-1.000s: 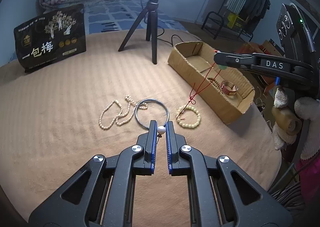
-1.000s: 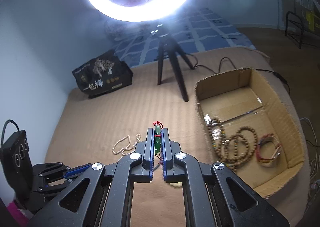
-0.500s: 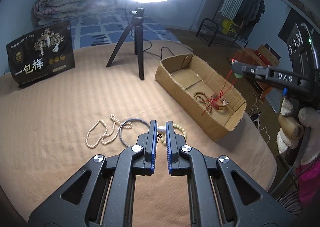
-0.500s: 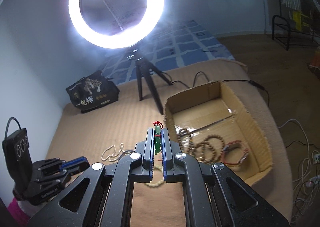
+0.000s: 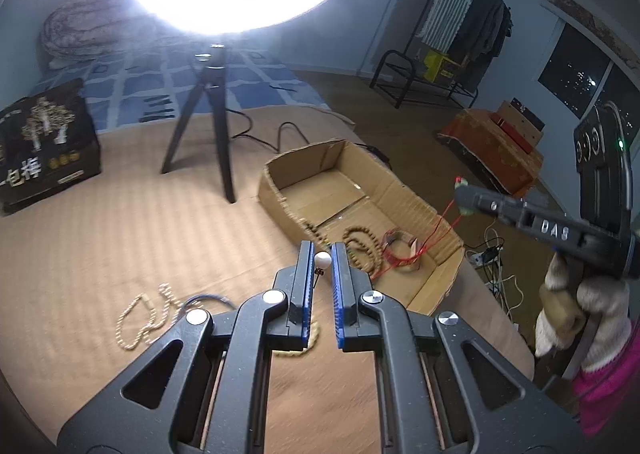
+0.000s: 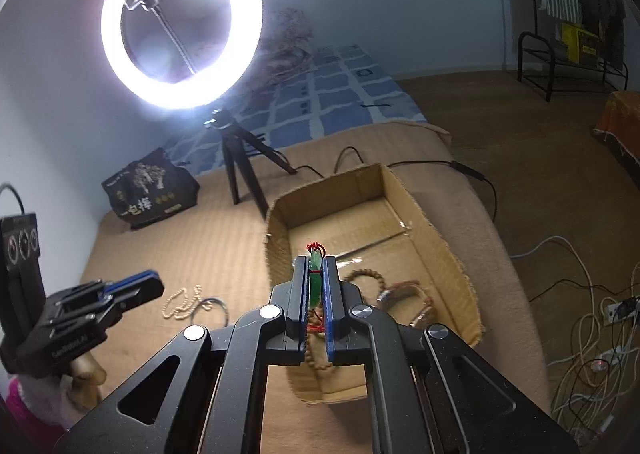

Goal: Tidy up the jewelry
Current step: 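Carry the pearl and the jade bangle into the box and open both grippers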

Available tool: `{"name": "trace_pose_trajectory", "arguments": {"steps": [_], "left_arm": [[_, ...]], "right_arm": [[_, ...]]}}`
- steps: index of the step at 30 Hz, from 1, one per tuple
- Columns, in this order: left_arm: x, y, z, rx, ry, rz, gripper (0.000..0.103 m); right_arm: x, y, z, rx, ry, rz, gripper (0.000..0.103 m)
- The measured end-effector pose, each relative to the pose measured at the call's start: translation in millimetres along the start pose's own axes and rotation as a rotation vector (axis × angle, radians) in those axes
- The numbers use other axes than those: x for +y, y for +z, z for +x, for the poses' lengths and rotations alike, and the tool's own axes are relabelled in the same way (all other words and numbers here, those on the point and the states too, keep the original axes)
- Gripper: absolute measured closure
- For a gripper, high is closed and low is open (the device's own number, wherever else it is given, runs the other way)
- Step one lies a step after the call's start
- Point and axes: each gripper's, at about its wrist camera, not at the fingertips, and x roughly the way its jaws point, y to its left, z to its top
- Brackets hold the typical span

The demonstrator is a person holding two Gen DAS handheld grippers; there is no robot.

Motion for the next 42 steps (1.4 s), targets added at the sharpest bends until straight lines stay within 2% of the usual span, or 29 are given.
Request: {"name": "trace_pose_trajectory", "arguments": {"steps": [11, 20, 33, 35, 36, 39, 41, 42], "left_arm": [[-32, 24, 53, 0.019, 0.002, 0.049, 0.096], [-41, 33, 93, 0.055, 0.024, 0.066, 0.096], [-38, 35, 101, 0.052, 0.035, 0.057, 0.095], [-37, 35, 101, 0.052, 0.041, 0.052, 0.078], [-37, 35, 100, 0.047, 0.04, 0.046, 0.068], [-36, 36, 99, 0.041, 0.038, 0.039, 0.068], [-36, 35, 98, 0.038, 0.044, 0.041, 0.068], [-37, 35, 97, 0.037, 0.046, 0.042, 0.068]], "right_arm": [[-24, -7, 18, 0.043, -0.062, -0.021, 0.098], [-42, -13, 33, 0.079, -0.081, -0.011, 0.098], [-45, -15, 42, 0.11, -0.072, 0.001, 0.098], [-47, -16, 43, 0.115, -0.079, 0.01, 0.091], [-48, -16, 43, 0.118, -0.078, 0.015, 0.085], [-49, -16, 44, 0.118, -0.089, 0.022, 0.08], [-49, -16, 44, 0.121, -0.101, 0.022, 0.071], [-49, -16, 44, 0.119, -0.105, 0.025, 0.062]]}}
